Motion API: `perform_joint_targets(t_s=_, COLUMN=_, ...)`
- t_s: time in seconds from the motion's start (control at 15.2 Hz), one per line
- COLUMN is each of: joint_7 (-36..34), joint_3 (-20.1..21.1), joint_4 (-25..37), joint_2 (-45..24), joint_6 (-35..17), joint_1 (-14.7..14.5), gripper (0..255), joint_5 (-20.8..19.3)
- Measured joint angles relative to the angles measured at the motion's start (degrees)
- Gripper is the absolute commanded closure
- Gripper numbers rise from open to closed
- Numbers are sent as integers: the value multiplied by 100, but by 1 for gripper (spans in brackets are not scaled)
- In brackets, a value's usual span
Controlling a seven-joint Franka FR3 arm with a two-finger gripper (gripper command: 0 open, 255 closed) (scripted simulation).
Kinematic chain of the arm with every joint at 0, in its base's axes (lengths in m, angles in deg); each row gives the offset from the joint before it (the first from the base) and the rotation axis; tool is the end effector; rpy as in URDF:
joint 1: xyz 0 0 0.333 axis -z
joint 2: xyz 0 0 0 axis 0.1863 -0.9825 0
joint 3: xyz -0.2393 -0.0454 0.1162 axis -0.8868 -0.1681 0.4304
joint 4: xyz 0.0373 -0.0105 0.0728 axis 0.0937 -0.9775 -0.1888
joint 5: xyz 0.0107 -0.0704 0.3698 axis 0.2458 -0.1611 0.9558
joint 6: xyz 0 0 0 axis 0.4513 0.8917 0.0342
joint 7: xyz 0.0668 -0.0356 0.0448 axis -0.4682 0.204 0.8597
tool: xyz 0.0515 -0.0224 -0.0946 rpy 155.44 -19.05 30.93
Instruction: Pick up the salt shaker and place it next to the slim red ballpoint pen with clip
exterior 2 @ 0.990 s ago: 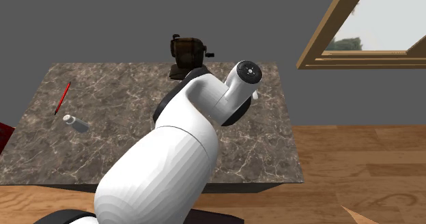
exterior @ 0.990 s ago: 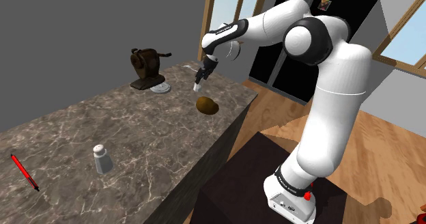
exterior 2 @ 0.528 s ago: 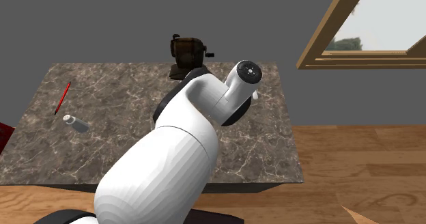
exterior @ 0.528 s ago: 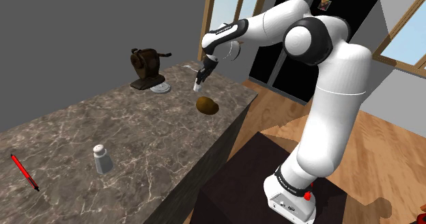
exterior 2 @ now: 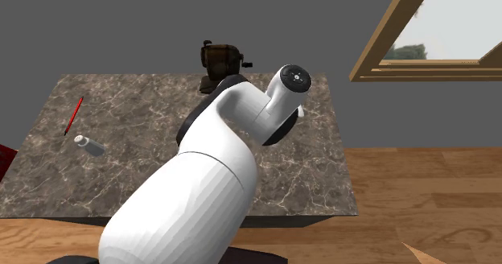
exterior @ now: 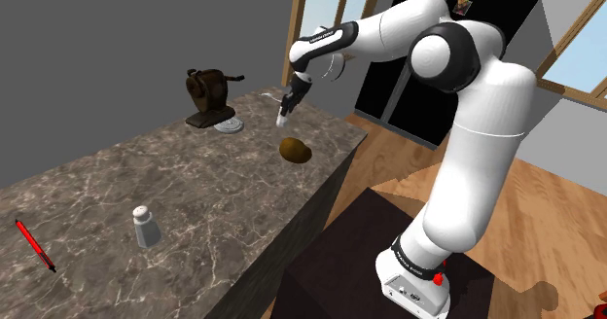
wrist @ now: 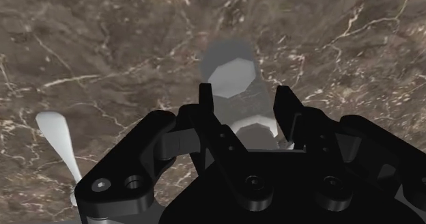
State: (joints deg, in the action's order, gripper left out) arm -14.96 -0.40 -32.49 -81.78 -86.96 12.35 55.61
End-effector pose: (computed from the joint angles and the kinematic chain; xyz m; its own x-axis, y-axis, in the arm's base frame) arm 0.5890 -0.1364 0.3180 0.9542 0.1754 0.2424 0.2085 -0.9709 -0.1182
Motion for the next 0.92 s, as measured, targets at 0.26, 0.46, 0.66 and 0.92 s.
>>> perform_joint_targets(t_s=0.26, joint_7=-115, joint_3=-40, joint_4=103, joint_2=153, joint_6=239, joint_1=-19, gripper=255, joint_5=-113)
perform_joint_targets(t_s=0.46, joint_7=-202, joint_3=-65, joint_4=213, joint_2=250, joint_6=434, joint_1=-29, gripper=255, joint_5=-193)
perform_joint_targets(t_s=0.66, joint_7=-283, joint_3=-87, joint_4=323, joint_2=345, joint_6=627, joint_1=-38, gripper=255, joint_5=-267)
perform_joint_targets(t_s=0.92, joint_7=-384, joint_3=-110, joint_4=493, joint_2=449, joint_6=887, joint_1=-45, gripper=255, joint_5=-354)
